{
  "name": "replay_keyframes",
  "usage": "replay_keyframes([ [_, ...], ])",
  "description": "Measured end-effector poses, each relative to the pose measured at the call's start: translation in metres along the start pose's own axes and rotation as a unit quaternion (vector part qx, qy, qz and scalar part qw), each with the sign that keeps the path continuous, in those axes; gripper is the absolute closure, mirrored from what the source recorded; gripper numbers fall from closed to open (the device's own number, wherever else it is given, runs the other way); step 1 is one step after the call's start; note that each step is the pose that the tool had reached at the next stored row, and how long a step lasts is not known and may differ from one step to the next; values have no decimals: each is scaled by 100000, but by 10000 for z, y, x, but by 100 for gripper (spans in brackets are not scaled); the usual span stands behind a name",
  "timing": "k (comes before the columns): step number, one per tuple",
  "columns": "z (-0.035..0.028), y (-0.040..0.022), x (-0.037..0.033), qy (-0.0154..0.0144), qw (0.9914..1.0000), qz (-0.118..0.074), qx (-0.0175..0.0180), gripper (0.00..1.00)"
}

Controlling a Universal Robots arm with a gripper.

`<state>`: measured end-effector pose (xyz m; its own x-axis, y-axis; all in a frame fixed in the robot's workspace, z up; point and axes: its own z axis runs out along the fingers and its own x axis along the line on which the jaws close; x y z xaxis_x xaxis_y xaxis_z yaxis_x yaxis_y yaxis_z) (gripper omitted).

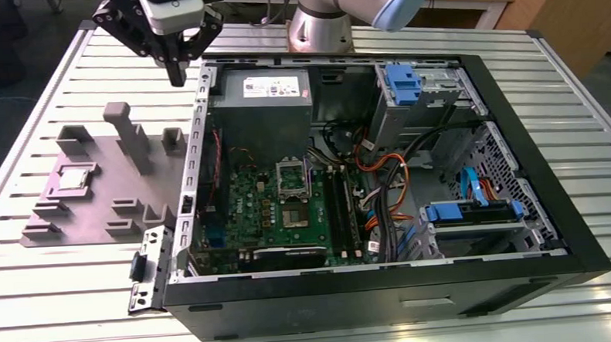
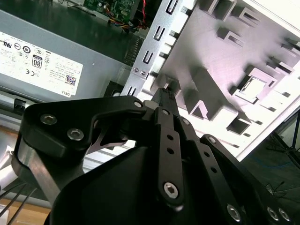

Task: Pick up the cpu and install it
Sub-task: 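Reach for the cpu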

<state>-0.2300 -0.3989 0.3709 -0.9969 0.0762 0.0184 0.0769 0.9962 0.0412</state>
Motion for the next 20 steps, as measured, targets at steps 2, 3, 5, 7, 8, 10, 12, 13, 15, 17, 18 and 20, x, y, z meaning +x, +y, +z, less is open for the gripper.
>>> replay_keyframes([
  [2, 0, 0, 3, 1, 100000, 2, 2, 89],
  [3, 0, 0, 5, 1, 100000, 3, 1, 89],
  [5, 1, -1, 9, 3, 100000, 1, 4, 89],
  [7, 175, -19, 146, 1149, 99993, 47, 91, 89],
  [8, 176, -19, 147, 1152, 99993, 50, 94, 89],
  [10, 178, -19, 150, 1147, 99993, 50, 87, 89],
  [12, 179, -20, 153, 1152, 99993, 47, 92, 89],
  [13, 180, -20, 154, 1152, 99993, 45, 94, 89],
  [15, 183, -20, 159, 1151, 99993, 51, 89, 89],
  [17, 186, -20, 164, 1148, 99993, 51, 88, 89],
  [18, 187, -21, 166, 1149, 99993, 53, 88, 89],
  [20, 188, -21, 170, 1153, 99993, 48, 93, 89],
])
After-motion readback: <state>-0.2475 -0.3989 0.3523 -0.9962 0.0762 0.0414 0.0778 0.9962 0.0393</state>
